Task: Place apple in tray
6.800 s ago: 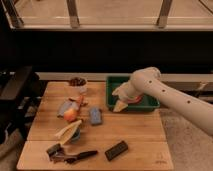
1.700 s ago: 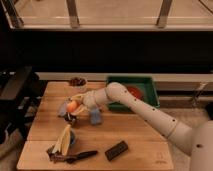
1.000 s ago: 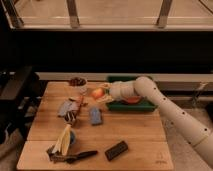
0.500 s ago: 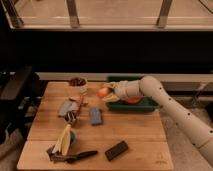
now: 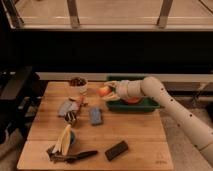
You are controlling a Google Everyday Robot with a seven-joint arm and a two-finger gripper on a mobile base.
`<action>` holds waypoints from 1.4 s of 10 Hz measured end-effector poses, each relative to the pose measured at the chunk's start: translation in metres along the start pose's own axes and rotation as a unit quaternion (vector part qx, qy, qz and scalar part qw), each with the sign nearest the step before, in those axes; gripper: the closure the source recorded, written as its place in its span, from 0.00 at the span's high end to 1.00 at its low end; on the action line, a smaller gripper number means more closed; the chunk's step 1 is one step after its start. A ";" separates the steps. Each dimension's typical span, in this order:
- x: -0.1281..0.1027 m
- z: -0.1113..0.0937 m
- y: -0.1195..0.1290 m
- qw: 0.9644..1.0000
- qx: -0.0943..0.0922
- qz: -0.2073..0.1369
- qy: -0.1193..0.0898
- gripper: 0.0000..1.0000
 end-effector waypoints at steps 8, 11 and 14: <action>0.047 -0.017 -0.015 0.998 0.039 0.037 0.024 0.41; 0.075 -0.029 -0.019 0.996 0.060 0.056 0.040 0.70; 0.091 -0.020 -0.017 0.995 0.060 0.068 0.045 0.75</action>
